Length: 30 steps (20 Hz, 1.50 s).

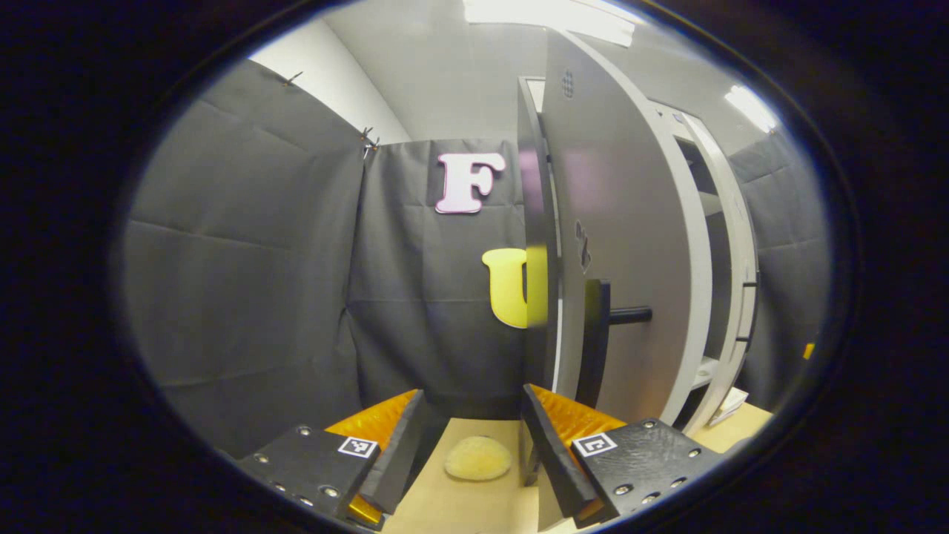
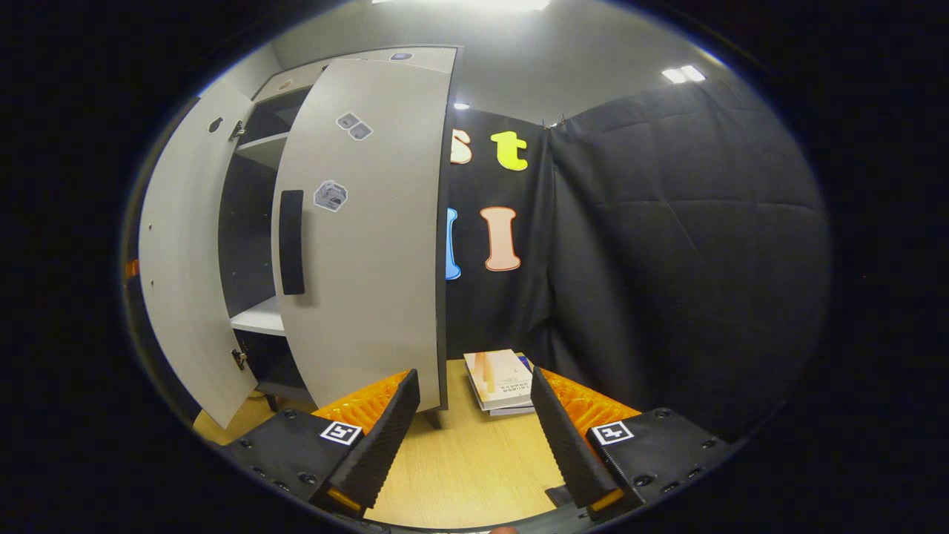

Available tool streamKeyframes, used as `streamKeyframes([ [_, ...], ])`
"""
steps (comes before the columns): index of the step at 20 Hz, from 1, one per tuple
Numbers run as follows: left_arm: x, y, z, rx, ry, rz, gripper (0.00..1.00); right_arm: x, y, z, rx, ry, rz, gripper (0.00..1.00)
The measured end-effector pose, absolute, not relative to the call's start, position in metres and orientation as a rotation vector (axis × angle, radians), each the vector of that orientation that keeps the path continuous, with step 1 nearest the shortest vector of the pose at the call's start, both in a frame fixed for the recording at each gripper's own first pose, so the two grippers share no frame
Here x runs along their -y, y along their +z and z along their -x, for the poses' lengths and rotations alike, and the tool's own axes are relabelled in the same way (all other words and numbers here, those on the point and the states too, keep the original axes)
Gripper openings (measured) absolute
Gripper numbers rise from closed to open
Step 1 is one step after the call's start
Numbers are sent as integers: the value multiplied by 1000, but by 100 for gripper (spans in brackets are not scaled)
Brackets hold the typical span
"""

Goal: Grasp the bottle in the cabinet with the left hand and place it on the coaster, then close the right door with the right hand and the left door with the left hand.

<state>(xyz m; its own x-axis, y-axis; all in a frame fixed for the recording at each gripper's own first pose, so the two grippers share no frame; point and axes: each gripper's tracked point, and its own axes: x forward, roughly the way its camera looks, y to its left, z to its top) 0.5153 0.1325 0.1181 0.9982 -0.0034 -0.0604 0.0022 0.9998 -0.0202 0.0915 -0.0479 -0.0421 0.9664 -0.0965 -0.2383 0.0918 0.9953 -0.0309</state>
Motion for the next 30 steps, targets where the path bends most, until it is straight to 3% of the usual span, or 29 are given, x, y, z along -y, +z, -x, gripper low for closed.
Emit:
streamKeyframes([
  [16, -23, 129, -518, -26, -71, 14, 81, 84, -51, -75, -255, -48, 0, 96],
  [30, 85, 126, -549, -9, -168, 30, 81, 130, -55, -56, -272, -102, 5, 96],
])
